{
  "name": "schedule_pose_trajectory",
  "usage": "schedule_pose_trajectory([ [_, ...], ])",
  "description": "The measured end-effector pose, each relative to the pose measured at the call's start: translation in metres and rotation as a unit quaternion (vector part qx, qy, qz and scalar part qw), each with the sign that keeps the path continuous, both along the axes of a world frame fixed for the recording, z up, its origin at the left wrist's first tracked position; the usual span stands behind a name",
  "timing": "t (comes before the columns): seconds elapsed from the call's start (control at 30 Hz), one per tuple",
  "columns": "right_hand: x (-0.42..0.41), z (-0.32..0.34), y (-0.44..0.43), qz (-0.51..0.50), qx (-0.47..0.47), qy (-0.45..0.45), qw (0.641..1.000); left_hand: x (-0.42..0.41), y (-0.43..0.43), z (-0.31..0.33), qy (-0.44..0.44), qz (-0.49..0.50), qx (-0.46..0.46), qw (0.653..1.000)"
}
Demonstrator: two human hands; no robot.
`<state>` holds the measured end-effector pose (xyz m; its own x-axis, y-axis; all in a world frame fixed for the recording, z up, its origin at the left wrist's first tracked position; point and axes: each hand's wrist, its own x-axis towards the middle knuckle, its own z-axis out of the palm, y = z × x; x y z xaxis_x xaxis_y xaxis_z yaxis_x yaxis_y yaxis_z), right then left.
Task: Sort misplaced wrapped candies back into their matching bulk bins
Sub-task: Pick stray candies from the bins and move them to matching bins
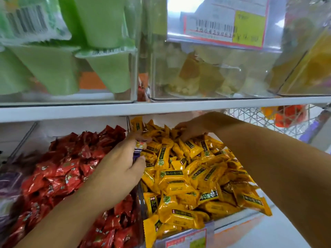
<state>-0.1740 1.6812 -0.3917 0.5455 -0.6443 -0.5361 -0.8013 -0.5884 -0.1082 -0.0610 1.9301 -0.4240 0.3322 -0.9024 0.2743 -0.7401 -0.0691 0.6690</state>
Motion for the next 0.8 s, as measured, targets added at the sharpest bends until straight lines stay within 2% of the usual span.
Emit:
schedule_pose_trajectory([
  [0.07, 0.001, -0.007, -0.005, 0.029, -0.003, -0.014, 0.999, -0.001, 0.000, -0.001, 0.004, 0.002, -0.002, 1.000],
  [0.27, -0.013, -0.025, -0.009, 0.024, 0.015, -0.052, 0.998, -0.004, 0.000, 0.000, 0.009, 0.003, 0.002, 1.000],
  [0.47, -0.020, -0.036, -0.018, 0.019, -0.041, -0.102, 0.994, -0.006, 0.002, 0.001, 0.021, -0.011, -0.013, 1.000],
  [0.6, -0.023, -0.035, -0.008, -0.012, 0.004, -0.194, 0.981, -0.006, 0.001, 0.001, 0.030, -0.009, -0.014, 0.999],
  [0.8, -0.027, -0.024, -0.004, -0.031, 0.024, -0.299, 0.953, -0.005, 0.001, 0.000, 0.027, -0.004, -0.015, 1.000],
])
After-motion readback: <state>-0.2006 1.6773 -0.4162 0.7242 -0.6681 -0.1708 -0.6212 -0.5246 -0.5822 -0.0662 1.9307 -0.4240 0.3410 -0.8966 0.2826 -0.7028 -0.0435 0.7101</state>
